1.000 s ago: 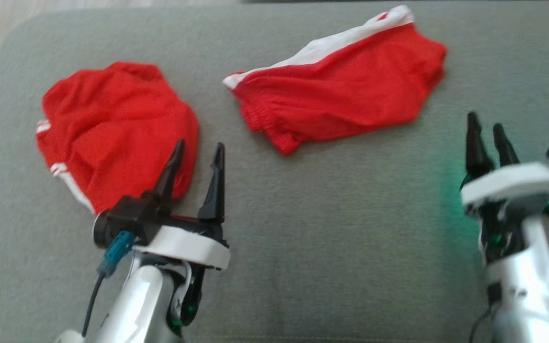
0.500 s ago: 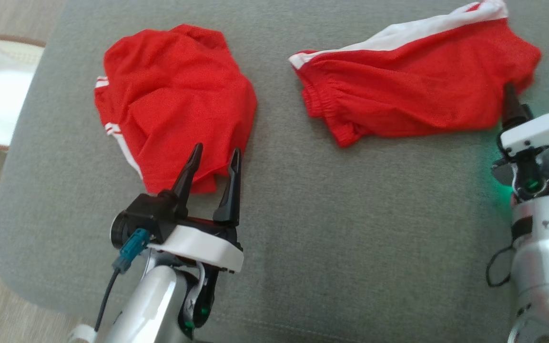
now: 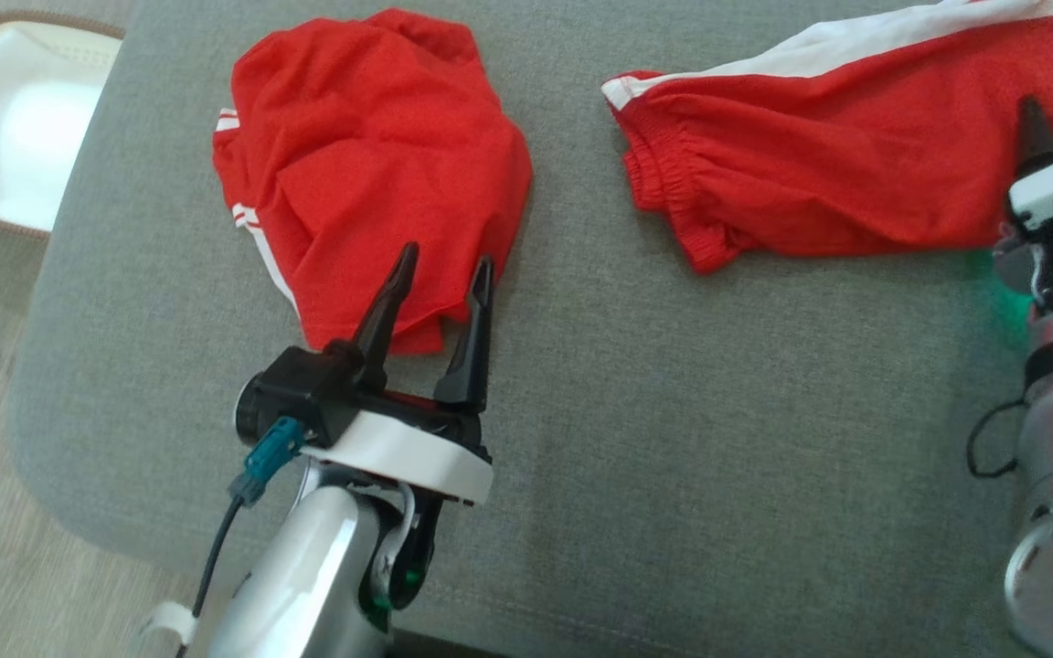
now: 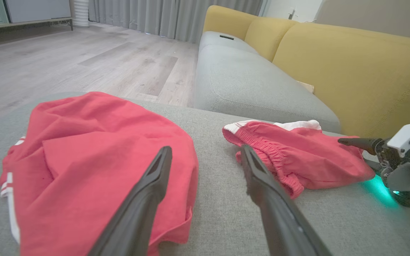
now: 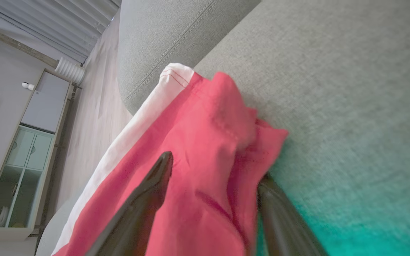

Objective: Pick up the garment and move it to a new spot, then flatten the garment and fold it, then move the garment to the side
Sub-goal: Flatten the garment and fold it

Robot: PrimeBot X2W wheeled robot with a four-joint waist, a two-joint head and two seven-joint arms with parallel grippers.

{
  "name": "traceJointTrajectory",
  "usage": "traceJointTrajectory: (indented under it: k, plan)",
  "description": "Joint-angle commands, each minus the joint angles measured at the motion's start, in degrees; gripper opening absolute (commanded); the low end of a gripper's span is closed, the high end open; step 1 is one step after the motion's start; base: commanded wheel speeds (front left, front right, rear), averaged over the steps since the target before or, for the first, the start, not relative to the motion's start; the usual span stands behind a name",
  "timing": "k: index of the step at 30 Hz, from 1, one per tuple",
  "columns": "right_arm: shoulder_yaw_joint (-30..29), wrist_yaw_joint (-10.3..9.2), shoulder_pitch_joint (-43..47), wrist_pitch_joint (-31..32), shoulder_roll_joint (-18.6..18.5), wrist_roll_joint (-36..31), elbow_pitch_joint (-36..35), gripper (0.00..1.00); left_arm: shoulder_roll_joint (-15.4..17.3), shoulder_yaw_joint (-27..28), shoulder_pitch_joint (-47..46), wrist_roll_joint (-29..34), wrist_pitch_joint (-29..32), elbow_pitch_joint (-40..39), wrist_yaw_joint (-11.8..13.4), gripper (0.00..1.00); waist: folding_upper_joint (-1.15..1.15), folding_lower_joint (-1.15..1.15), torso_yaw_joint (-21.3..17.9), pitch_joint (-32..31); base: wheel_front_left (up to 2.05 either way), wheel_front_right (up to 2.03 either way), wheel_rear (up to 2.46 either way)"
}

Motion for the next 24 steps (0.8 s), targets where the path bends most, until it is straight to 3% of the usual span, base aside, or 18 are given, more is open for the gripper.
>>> traceJointTrajectory:
  k: [1,5,6,7,14,24]
  plan:
    - [0.1,0.44,-0.6,1.0,1.7,-1.0,1.5,1.00,0.6,1.3,-1.9,-0.3,-0.3,-2.3,0.5,1.00,0.00,0.00,0.5,0.6,0.00,0.00,0.00]
    - [-1.8,0.44,-2.5,0.7,1.0,-3.9,2.9,1.00,0.6,0.4,-2.6,-0.7,-0.3,-3.0,0.9,1.00,0.00,0.00,1.0,1.2,0.00,0.00,0.00]
    - [-2.3,0.44,-2.8,0.6,0.8,-4.5,3.2,0.45,0.6,0.3,-2.7,-0.8,-0.3,-3.1,0.9,1.00,0.00,0.00,1.0,1.3,0.00,0.00,0.00]
    - [-2.7,0.44,-3.1,0.1,0.7,-5.3,3.4,0.00,0.6,0.2,-2.8,-0.8,-0.3,-3.1,1.0,1.00,0.00,0.00,1.0,1.3,0.00,0.00,0.00]
    - [-3.1,0.44,-4.0,-4.3,1.3,-5.8,3.3,0.00,0.6,0.5,-2.6,-0.3,-0.3,-2.5,1.0,1.00,0.00,0.00,-0.2,0.3,0.00,0.00,0.00]
    - [-0.3,0.44,1.1,-8.6,2.4,0.9,-0.9,0.00,0.6,2.4,-1.4,1.4,-0.3,-1.7,0.1,1.00,0.00,0.00,-4.9,-3.8,0.00,0.00,0.00]
